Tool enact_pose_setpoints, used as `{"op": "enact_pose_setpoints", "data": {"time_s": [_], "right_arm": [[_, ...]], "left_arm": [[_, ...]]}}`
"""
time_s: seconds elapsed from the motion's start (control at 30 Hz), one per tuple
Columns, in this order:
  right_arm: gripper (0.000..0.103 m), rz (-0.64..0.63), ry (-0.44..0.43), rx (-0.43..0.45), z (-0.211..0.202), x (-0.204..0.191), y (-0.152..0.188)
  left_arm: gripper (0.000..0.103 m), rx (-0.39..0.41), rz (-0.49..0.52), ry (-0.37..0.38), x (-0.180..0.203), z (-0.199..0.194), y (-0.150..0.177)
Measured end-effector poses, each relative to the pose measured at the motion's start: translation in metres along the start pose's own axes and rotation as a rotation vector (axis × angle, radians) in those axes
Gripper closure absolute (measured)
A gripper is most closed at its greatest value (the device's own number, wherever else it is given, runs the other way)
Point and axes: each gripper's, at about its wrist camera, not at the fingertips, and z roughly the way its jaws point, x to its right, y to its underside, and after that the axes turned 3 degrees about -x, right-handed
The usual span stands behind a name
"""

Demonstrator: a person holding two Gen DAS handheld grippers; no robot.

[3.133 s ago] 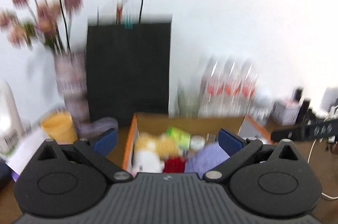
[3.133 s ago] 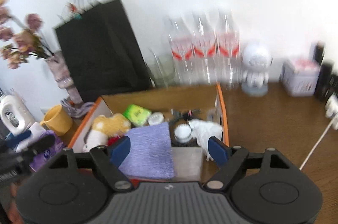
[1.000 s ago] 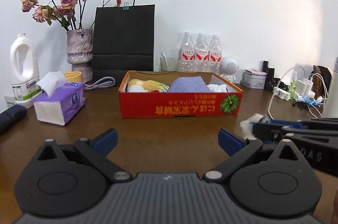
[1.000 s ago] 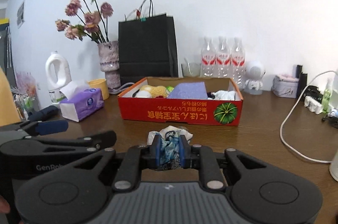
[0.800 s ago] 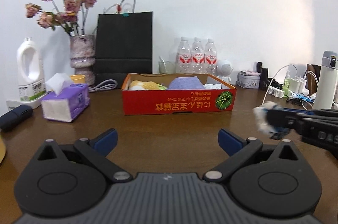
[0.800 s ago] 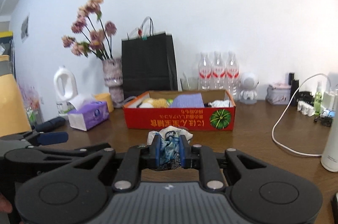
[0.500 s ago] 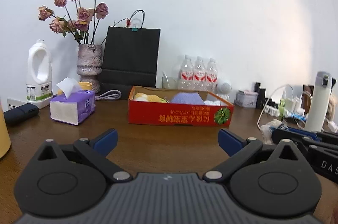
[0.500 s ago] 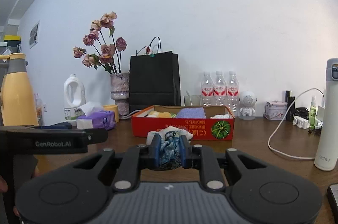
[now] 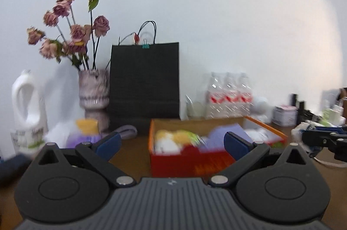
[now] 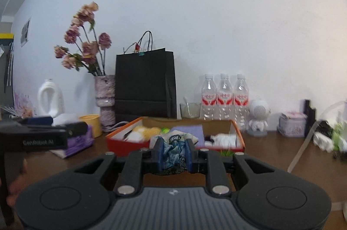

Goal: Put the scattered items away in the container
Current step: 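Carry the wrapped item over the box and open the right gripper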

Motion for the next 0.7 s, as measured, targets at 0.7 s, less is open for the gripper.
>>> {"op": "enact_pose_setpoints", "data": {"time_s": [0.7], "right_arm": [[0.055,0.257,-0.275,-0.451,0.245,0.028,-0.051]], "left_arm": [[0.0,-0.22,-0.049,-0.03,-0.031,0.185,-0.053]]}}
